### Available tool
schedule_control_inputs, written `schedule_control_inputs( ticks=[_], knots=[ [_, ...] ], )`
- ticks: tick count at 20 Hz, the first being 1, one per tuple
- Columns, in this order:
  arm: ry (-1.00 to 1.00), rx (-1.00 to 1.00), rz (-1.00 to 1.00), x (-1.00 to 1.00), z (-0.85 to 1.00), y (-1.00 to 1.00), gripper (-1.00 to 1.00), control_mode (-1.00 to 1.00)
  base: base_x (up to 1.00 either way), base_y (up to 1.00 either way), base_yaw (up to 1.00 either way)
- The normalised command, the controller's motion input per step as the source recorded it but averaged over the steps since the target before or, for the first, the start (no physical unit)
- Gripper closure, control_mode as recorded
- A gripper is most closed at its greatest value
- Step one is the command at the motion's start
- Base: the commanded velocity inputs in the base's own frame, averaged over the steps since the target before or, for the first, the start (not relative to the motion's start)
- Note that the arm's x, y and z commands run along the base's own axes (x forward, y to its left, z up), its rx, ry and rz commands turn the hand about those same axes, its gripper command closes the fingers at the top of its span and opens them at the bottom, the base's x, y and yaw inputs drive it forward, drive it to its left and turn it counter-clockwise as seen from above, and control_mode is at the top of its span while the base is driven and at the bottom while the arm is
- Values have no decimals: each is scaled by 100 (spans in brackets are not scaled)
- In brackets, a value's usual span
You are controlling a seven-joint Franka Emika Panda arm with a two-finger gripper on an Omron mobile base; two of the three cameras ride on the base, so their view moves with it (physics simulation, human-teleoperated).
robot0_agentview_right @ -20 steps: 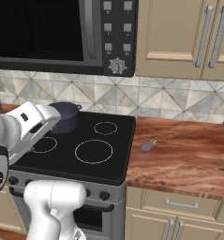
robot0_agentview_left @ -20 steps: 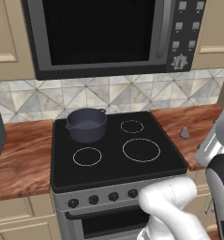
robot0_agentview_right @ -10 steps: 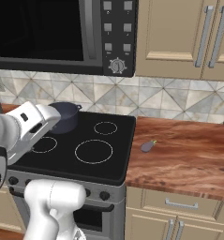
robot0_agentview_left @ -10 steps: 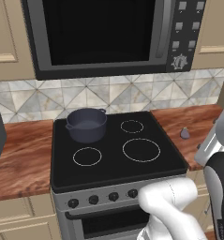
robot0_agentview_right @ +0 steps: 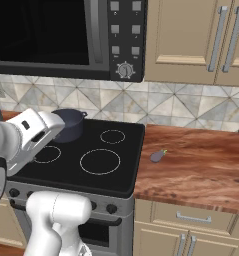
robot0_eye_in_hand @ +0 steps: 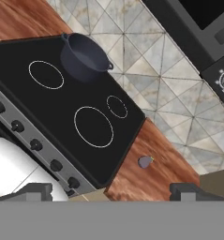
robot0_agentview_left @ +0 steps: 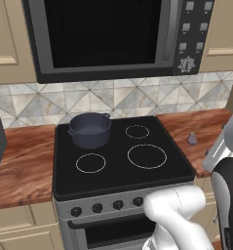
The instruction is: Turn on the burner for the pot on the stove. Wait thirty seconds for the pot to heat up. Then add the eggplant to the pot.
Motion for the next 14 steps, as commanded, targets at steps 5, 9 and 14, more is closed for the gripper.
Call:
schedule_control_inputs(
  ticks=[5,9,14],
  knots=[
    [0,0,0,0,0,0,-100,-100,0,0,0],
    [0,0,0,0,0,0,-100,-100,0,0,0],
    [0,0,0,0,0,0,-100,-100,0,0,0]
  ],
)
